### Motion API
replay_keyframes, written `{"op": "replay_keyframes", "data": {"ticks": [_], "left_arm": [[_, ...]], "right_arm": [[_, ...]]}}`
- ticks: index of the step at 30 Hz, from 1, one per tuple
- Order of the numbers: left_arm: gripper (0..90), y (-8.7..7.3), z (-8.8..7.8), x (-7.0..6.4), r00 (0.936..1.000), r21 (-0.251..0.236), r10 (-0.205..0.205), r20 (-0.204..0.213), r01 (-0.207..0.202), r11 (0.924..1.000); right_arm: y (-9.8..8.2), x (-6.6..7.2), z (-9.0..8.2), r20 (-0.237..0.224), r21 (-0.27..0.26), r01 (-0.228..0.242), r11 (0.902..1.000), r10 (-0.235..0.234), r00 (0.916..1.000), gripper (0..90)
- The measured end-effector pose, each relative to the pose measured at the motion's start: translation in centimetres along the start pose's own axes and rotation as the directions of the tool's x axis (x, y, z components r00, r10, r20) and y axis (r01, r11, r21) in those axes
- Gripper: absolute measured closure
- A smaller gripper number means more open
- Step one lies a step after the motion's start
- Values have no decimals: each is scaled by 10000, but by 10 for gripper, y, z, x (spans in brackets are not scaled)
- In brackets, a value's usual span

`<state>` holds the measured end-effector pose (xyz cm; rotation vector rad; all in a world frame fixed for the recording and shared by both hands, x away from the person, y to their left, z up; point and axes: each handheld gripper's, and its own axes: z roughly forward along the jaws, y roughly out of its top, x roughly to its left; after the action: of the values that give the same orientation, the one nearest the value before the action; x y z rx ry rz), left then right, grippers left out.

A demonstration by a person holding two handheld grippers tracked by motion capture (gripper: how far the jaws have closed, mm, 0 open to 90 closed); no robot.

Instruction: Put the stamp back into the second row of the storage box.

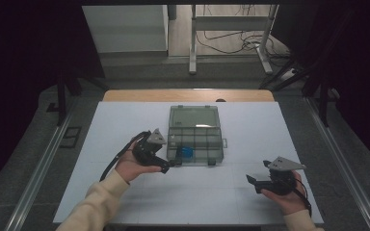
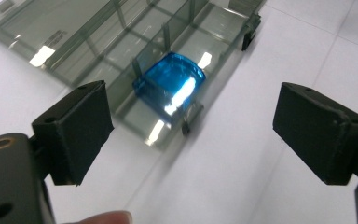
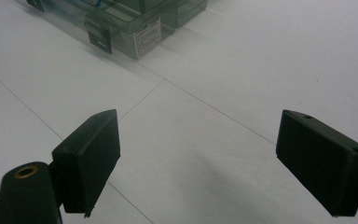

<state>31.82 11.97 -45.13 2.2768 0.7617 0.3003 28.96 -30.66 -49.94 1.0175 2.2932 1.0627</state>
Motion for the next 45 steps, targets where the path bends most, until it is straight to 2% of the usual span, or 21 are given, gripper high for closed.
{"op": "replay_keyframes", "data": {"ticks": [6, 7, 10, 17, 19, 21, 23, 26, 30, 31, 45], "left_arm": [[119, -25, -22, -3, 9980, -243, -426, -472, 415, 9988], [117, -29, -25, -3, 9972, -298, -425, -608, 407, 9987], [118, -44, -32, -1, 9940, -384, -743, -801, 714, 9967], [120, -83, -43, 9, 9782, -710, -1581, -1348, 1496, 9862], [120, -96, -45, 12, 9695, -815, -1827, -1633, 1713, 9818], [121, -107, -46, 14, 9611, -1011, -2165, -1717, 2014, 9743], [121, -116, -45, 16, 9541, -991, -2354, -1850, 2202, 9704], [120, -124, -44, 19, 9500, -912, -2453, -1934, 2315, 9685], [120, -124, -41, 19, 9487, -851, -2457, -1990, 2330, 9687], [120, -123, -39, 18, 9500, -748, -2353, -2051, 2245, 9716], [120, -122, -34, 18, 9516, -621, -2298, -2040, 2217, 9731]], "right_arm": [[2, -1, 1, 41, -71, -21, 10000, 21, 10000, 139], [2, -1, 1, 43, -70, -42, 10000, 42, 10000, 139], [3, -3, 3, 18, -77, -72, 9999, 72, 10000, 139], [4, -4, 2, 4, -176, -160, 9997, 161, 9999, 139], [4, -4, 2, 2, -194, -181, 9996, 181, 9998, 139], [4, -5, 2, 11, -197, -182, 9996, 182, 9998, 139], [4, -5, 2, 5, -187, -179, 9997, 179, 9998, 139], [4, -4, 2, -17, -165, -140, 9998, 140, 9999, 139], [4, -4, 2, -27, -157, -144, 9998, 143, 9999, 139], [4, -5, 2, -26, -148, -141, 9998, 140, 9999, 140], [3, -6, 3, -40, -120, -93, 9999, 92, 9999, 139]]}}
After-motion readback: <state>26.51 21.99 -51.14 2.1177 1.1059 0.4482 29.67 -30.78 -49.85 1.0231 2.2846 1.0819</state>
